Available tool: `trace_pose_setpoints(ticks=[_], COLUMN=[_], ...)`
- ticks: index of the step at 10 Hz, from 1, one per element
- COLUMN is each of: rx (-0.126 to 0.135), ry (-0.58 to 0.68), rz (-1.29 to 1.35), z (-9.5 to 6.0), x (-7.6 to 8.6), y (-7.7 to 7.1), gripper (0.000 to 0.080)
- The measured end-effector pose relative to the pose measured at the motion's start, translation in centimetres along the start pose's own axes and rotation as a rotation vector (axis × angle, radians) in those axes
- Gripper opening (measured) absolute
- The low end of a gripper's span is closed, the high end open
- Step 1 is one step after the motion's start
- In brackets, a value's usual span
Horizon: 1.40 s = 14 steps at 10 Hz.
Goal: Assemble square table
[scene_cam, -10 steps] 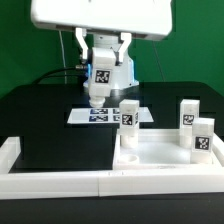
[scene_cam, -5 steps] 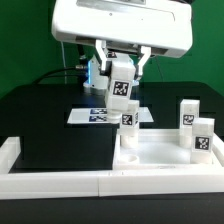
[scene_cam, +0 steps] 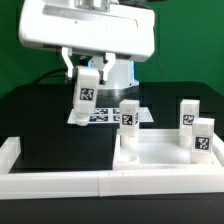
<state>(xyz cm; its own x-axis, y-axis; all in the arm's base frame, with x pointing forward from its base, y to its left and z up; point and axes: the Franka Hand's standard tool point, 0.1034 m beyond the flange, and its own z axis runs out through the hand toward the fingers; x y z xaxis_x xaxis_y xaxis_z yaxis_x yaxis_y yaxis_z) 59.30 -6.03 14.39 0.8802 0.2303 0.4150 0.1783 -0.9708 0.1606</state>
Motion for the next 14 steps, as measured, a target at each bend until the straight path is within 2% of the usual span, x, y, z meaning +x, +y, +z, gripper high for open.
trace_pose_setpoints(ticks=[1,4,6,11,12,13,14], rx=[0.020,0.060,0.088,0.083,0.029,0.042,0.048], ry=[0.005,0.043,0.055,0.050,0.109,0.098,0.122], rz=[0.002,0.077,0.090,0.091,0.048,0.055,0.083], z=[0.1,1.2,1.1,1.4,1.9,2.4,2.3], x=[0.1,2.8,4.6,4.1,3.4,2.6,2.9], y=[-0.3,-3.1,-4.9,-4.6,-3.1,-2.7,-2.3], gripper=[0.0291,0.0291,0.0291,0.0291,0.0291,0.0291,0.0291])
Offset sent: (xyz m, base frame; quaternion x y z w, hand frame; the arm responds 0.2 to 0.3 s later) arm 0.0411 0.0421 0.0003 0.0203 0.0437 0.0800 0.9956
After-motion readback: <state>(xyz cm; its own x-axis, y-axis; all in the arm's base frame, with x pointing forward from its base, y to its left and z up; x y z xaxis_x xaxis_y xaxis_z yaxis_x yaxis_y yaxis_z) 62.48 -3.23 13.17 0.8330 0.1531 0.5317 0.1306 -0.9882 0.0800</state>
